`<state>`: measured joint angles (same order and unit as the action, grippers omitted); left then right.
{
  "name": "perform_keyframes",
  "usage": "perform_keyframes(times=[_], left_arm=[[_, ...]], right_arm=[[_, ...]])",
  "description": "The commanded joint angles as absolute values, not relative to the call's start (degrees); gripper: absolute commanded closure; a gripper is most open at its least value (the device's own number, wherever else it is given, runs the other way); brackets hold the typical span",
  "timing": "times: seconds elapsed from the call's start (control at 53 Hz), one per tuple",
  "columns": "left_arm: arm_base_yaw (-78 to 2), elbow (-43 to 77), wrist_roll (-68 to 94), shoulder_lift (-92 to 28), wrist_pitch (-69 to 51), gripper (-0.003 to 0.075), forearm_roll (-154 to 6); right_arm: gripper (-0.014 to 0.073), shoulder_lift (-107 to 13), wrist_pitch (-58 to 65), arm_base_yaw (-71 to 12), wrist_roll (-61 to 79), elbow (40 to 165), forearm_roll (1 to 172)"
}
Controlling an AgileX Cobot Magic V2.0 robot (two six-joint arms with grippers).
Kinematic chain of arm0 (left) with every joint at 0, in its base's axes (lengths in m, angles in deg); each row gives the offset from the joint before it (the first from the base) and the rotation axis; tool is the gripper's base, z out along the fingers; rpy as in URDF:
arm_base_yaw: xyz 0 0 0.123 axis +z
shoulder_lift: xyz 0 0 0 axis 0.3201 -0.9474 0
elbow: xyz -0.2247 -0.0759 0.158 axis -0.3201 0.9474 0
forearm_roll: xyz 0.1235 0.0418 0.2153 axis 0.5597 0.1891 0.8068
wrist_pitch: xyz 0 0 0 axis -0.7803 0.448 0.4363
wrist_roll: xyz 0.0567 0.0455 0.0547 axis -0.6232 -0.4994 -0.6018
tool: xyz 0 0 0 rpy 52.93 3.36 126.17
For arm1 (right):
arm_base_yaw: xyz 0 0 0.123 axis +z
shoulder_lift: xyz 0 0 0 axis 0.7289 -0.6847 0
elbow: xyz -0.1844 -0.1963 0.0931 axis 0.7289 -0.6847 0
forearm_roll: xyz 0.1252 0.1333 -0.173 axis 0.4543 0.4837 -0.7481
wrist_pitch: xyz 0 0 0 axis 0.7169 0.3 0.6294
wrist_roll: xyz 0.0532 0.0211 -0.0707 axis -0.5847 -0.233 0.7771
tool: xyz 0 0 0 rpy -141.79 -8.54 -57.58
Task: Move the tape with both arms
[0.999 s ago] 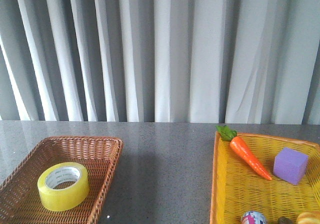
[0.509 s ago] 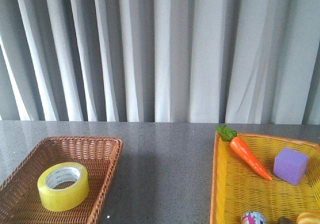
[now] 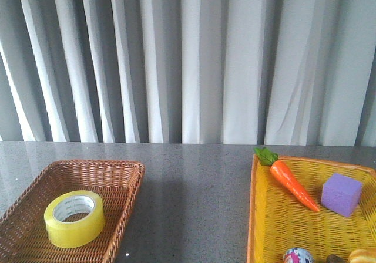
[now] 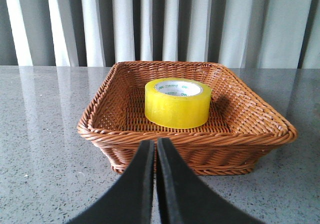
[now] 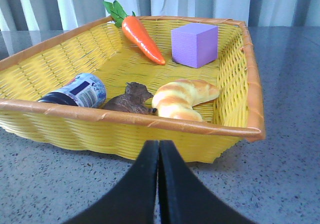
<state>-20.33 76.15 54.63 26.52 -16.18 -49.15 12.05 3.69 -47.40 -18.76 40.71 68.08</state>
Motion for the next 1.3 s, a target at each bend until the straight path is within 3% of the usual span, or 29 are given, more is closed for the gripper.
perform_keyframes(times=[0.0,1.282], left_arm=[[-20.2,74.8,55.1,27.4,-20.6,0.0727,-49.8],[-20.2,74.8,55.1,27.4,-20.6,0.0727,-49.8]], right_arm=[[0.0602,12.9,8.9,-47.3,-18.4,40.2,67.4],[0.0602,12.9,13.6,-47.4,-18.6,40.2,67.6]])
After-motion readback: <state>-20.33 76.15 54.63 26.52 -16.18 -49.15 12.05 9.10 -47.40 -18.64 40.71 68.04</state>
